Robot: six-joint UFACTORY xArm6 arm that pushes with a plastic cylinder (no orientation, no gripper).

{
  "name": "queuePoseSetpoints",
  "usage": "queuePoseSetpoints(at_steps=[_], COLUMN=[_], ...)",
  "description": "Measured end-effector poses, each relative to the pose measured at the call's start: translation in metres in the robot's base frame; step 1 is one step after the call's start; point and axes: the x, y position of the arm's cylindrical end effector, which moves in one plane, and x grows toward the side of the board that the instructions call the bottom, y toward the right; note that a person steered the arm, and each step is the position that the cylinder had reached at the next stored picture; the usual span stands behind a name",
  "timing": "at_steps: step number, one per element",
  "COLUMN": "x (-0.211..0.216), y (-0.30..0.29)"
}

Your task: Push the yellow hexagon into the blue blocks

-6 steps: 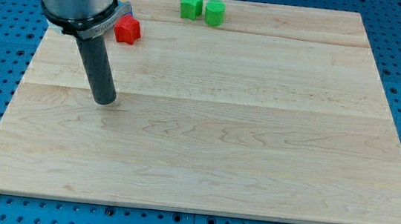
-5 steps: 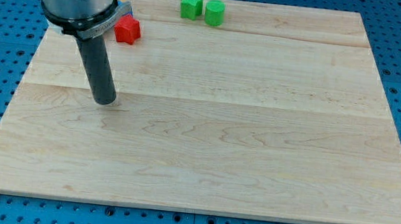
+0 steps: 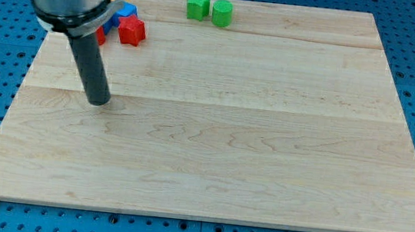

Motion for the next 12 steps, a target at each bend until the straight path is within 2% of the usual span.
queuePoseSetpoints(at_steps=[1, 2, 3, 5, 6, 7, 8, 12], x=[0.015, 0.013, -0.025, -0.171, -0.221, -0.244, -0.242, -0.24], y=[-0.057, -0.13, -0.13, -0.123, -0.107, -0.069, -0.024, -0.061])
